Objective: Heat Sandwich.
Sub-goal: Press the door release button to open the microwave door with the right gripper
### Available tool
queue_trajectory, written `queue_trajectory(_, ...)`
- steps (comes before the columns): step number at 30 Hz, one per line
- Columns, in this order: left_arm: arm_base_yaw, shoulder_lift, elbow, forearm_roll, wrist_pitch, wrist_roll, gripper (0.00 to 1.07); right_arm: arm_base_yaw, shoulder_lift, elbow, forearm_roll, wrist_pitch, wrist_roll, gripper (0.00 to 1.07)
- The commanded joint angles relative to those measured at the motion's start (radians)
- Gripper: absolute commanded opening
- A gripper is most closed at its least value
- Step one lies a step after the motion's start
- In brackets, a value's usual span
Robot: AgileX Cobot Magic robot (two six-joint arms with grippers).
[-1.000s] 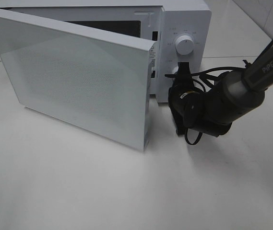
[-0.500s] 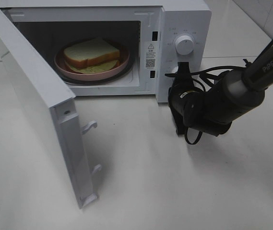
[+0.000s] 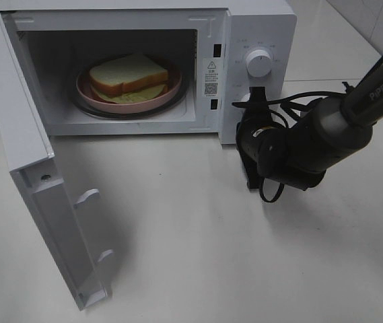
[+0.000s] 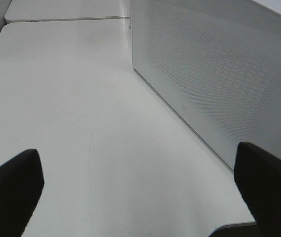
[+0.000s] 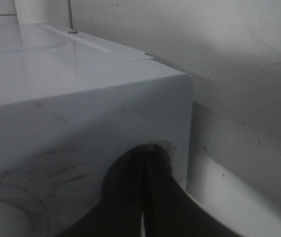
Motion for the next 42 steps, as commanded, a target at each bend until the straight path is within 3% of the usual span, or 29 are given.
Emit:
queue_trajectory(1, 0.002, -0.020, 0.003, -0.004, 0.000, 0.003, 1.04, -0.043, -0.023, -0.075, -0.115, -0.205, -0.001, 0.00)
queue_trajectory(26, 0.002, -0.020, 0.003, -0.004, 0.000, 0.003, 1.04, -0.008, -0.135, 0.100, -0.093, 0.064, 0.016, 0.00)
queue_trajectory(42, 0.002, -0.020, 0.003, -0.004, 0.000, 0.003, 1.04, -0.008, -0.340, 0.209, -0.130, 0.350, -0.223, 0.01)
